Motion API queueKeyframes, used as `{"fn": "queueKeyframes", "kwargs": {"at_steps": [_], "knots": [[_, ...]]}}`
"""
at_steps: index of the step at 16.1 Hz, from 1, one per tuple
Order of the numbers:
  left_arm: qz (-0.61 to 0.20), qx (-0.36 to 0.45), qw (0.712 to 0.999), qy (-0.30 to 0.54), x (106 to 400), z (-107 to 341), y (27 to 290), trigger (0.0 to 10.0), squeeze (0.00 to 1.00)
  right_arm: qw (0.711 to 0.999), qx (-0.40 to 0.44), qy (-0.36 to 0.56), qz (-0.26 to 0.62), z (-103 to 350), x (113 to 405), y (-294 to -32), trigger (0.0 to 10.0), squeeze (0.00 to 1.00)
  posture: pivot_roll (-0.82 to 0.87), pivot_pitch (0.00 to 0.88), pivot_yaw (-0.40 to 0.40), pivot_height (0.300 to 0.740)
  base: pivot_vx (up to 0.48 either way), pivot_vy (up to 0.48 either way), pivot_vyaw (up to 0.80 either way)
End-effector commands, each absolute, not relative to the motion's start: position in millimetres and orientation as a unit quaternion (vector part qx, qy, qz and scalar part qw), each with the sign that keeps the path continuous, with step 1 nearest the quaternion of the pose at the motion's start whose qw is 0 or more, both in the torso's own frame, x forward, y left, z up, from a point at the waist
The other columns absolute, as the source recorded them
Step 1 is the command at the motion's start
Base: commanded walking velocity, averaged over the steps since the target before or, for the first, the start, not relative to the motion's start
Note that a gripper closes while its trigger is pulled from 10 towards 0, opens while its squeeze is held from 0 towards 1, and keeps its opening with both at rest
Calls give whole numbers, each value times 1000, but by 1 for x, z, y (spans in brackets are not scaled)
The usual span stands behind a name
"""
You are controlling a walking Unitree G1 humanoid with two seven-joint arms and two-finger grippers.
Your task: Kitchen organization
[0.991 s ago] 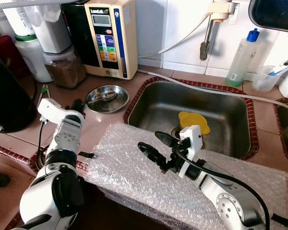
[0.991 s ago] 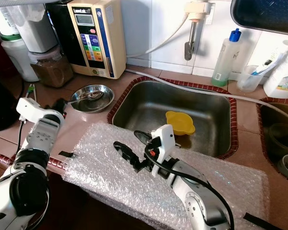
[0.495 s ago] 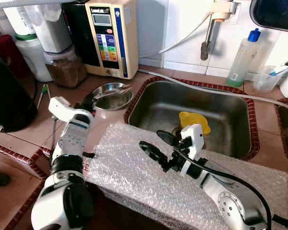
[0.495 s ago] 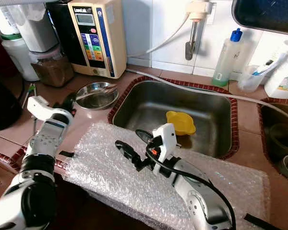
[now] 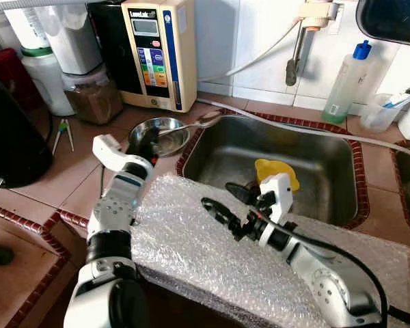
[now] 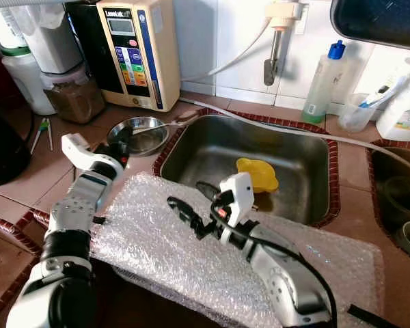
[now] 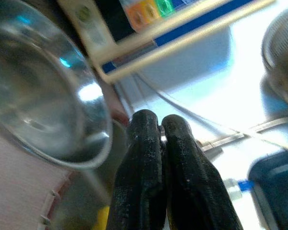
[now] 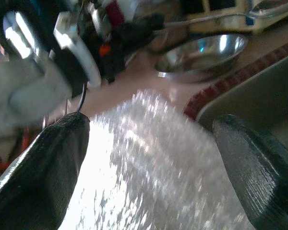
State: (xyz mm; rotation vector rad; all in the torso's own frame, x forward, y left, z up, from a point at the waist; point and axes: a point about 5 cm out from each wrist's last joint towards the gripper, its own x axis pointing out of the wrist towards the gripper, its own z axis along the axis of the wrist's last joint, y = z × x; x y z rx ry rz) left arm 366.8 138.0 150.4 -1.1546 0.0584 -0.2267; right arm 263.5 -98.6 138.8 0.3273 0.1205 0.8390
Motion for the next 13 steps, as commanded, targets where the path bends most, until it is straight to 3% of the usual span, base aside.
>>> {"fn": "queueKeyframes", "kwargs": {"at_steps": [1,4,10,13], "knots": [[-125,-537,834,30,365,153,132,0,0,899,174,55,398,143,268,-100,10000,0,-156,0,72,740,0,0,0],[-172,-532,828,49,356,154,103,0,0,889,270,31,370,158,277,-105,10000,0,-156,0,76,740,0,0,0],[-228,-524,819,43,351,170,83,0,0,878,368,14,306,166,290,-112,10000,0,-160,0,81,740,0,0,0],[-275,-529,802,45,345,177,71,0,0,866,426,11,261,164,301,-114,10000,0,-156,0,83,740,0,0,0]]}}
